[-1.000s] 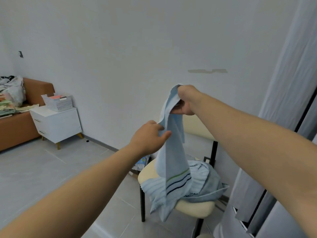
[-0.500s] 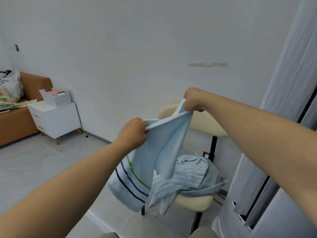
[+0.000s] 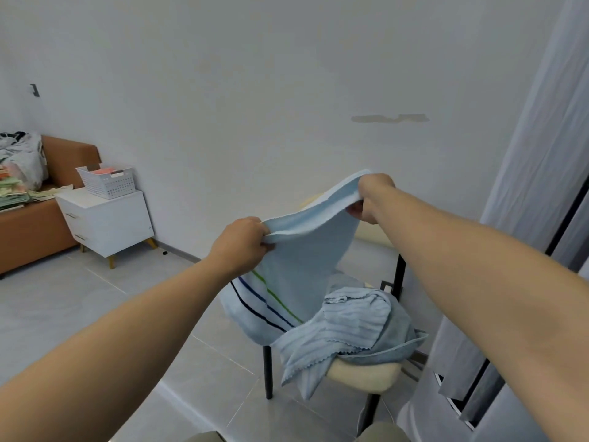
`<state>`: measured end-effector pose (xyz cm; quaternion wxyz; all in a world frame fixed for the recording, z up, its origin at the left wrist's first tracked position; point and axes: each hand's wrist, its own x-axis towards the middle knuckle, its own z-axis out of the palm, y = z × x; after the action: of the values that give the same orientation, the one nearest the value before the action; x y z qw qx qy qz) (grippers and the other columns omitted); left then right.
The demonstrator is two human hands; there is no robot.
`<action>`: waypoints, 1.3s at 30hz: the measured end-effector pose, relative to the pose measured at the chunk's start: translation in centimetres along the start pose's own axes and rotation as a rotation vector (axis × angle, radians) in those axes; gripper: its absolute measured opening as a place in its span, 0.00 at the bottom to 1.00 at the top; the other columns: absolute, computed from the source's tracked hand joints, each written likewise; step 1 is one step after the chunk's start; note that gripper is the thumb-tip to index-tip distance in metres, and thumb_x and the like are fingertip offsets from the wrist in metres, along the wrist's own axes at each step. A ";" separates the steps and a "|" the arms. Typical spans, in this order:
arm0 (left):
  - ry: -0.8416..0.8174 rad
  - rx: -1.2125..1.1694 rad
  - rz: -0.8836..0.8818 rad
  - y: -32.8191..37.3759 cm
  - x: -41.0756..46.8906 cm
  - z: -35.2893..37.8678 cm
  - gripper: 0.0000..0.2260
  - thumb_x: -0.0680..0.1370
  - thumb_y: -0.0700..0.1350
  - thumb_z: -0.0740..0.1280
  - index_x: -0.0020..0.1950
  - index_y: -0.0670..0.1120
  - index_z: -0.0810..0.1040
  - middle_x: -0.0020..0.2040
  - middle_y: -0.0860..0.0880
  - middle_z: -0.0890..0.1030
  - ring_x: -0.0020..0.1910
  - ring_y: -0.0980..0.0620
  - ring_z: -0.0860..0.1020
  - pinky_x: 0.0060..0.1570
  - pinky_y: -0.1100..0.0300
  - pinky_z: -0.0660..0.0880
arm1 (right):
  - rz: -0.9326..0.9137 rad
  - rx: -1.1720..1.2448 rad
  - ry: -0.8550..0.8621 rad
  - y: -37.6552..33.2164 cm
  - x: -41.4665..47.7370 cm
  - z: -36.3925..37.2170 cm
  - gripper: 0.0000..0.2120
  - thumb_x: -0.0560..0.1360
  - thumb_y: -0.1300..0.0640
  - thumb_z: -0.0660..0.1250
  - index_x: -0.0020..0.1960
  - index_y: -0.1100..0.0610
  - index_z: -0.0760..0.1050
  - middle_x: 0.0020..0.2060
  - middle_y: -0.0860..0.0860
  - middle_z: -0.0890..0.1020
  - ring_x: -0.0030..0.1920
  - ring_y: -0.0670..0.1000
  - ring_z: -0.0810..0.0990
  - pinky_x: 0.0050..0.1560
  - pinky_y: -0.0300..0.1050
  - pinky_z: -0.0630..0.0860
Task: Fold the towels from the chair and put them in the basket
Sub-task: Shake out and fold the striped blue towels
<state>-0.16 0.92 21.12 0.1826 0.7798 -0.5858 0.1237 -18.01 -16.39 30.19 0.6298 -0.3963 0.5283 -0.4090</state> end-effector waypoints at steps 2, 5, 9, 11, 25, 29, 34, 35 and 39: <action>-0.022 0.026 -0.016 -0.3 -0.1 0.0 0.09 0.78 0.50 0.70 0.44 0.44 0.81 0.42 0.49 0.73 0.44 0.45 0.75 0.43 0.55 0.70 | -0.234 -0.383 0.042 0.2 0.4 0.2 0.05 0.77 0.64 0.60 0.49 0.59 0.75 0.51 0.57 0.80 0.45 0.57 0.78 0.35 0.46 0.75; -0.052 0.036 -0.072 -1.9 -0.5 -0.1 0.10 0.77 0.51 0.71 0.39 0.48 0.77 0.39 0.50 0.72 0.42 0.47 0.74 0.40 0.55 0.68 | -0.750 -1.382 0.055 0.0 1.8 -1.4 0.10 0.75 0.63 0.64 0.57 0.60 0.74 0.56 0.60 0.78 0.54 0.63 0.80 0.44 0.49 0.72; -0.092 0.029 -0.100 -3.3 -1.0 -0.5 0.13 0.76 0.54 0.72 0.39 0.46 0.80 0.38 0.48 0.77 0.39 0.47 0.76 0.38 0.52 0.74 | -0.912 -1.865 0.038 0.0 2.3 -3.4 0.15 0.75 0.67 0.59 0.60 0.59 0.75 0.58 0.58 0.76 0.58 0.62 0.78 0.48 0.51 0.73; -0.104 -0.006 -0.071 -3.3 -1.1 -0.7 0.13 0.74 0.55 0.74 0.38 0.46 0.81 0.37 0.47 0.79 0.38 0.47 0.77 0.39 0.52 0.74 | -0.894 -1.909 0.049 0.3 2.7 -3.9 0.16 0.75 0.67 0.59 0.61 0.59 0.75 0.59 0.58 0.76 0.59 0.62 0.78 0.49 0.51 0.73; -0.293 -0.199 -0.106 -2.7 -1.4 -3.1 0.08 0.67 0.46 0.80 0.42 0.51 0.84 0.38 0.52 0.82 0.39 0.53 0.77 0.35 0.63 0.71 | -0.857 -2.119 -0.048 1.2 4.6 -6.2 0.14 0.72 0.57 0.72 0.58 0.56 0.77 0.48 0.54 0.75 0.49 0.58 0.79 0.43 0.49 0.75; -0.290 -0.285 -0.116 -2.3 -1.4 -3.4 0.12 0.66 0.49 0.81 0.42 0.48 0.82 0.40 0.48 0.83 0.40 0.50 0.79 0.38 0.54 0.76 | -0.776 -2.140 -0.061 1.9 5.5 -6.7 0.13 0.72 0.61 0.68 0.57 0.56 0.77 0.45 0.52 0.72 0.46 0.56 0.75 0.44 0.48 0.75; -0.336 -0.348 -0.049 -2.0 -1.5 -3.7 0.06 0.76 0.51 0.74 0.49 0.50 0.84 0.46 0.52 0.84 0.47 0.52 0.81 0.48 0.56 0.79 | -0.734 -2.164 -0.066 2.4 6.1 -7.4 0.12 0.74 0.61 0.66 0.57 0.56 0.76 0.53 0.53 0.78 0.51 0.57 0.79 0.45 0.48 0.76; -0.350 -0.325 -0.032 -2.0 -1.5 -3.7 0.05 0.77 0.51 0.72 0.50 0.51 0.83 0.46 0.53 0.84 0.47 0.53 0.81 0.47 0.57 0.78 | -0.712 -2.152 -0.065 2.4 6.2 -7.5 0.11 0.74 0.61 0.66 0.56 0.55 0.76 0.51 0.53 0.77 0.50 0.57 0.78 0.45 0.48 0.75; -0.325 -0.099 0.030 -2.0 -1.6 -3.1 0.09 0.76 0.55 0.73 0.44 0.51 0.81 0.41 0.52 0.81 0.42 0.53 0.77 0.42 0.57 0.76 | -0.572 -2.006 0.008 2.2 6.3 -7.6 0.10 0.72 0.54 0.73 0.39 0.56 0.73 0.36 0.49 0.77 0.38 0.54 0.78 0.46 0.46 0.79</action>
<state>1.33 4.12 23.04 0.1221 0.7709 -0.6245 -0.0303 -24.66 -22.02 25.03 -0.1106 -0.8467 0.5139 0.0823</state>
